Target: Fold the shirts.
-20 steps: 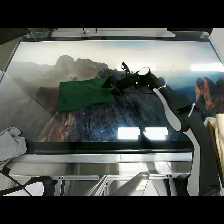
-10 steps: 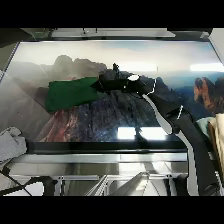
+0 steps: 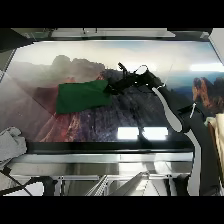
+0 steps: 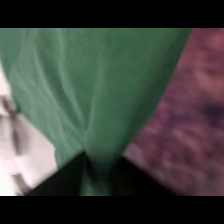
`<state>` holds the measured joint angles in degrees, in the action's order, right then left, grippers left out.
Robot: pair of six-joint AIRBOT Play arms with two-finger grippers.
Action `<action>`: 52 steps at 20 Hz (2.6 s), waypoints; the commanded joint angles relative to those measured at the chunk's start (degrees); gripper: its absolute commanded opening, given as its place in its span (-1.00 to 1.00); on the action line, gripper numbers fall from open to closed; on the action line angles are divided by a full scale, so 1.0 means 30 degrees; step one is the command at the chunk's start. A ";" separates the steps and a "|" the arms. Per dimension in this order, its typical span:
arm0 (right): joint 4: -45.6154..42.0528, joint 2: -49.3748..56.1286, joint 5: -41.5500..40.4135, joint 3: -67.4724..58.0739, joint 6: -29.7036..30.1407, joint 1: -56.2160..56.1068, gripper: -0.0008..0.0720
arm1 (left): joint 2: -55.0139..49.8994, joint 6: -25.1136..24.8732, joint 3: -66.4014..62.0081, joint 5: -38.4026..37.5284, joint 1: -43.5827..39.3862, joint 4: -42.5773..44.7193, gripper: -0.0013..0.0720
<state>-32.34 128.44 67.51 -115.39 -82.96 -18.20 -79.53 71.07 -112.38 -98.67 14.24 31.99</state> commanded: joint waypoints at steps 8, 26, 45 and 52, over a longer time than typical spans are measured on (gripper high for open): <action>-0.0466 0.1049 -0.1166 0.0036 -0.0576 -0.0022 0.95 | -0.0015 -0.0073 -0.0007 -0.0095 -0.0015 0.0000 -0.96; -0.0838 -0.6885 -0.0138 0.0022 -0.1093 0.3985 -0.89 | -0.0015 -0.0182 -0.0007 -0.0138 -0.0022 -0.0015 -0.96; -1.7223 -1.3347 1.1657 0.0036 -0.9231 1.9642 -0.89 | -0.0015 -0.0175 0.0000 0.0051 -0.0036 -0.0015 -0.96; -1.7099 -1.5569 1.0601 0.0022 -1.0863 2.0320 -0.89 | -0.0022 -0.0197 0.0000 0.0087 -0.0036 0.0000 -0.96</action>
<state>-83.11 83.88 100.40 -115.28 -114.06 41.60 -79.55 70.46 -112.38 -98.41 14.15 31.92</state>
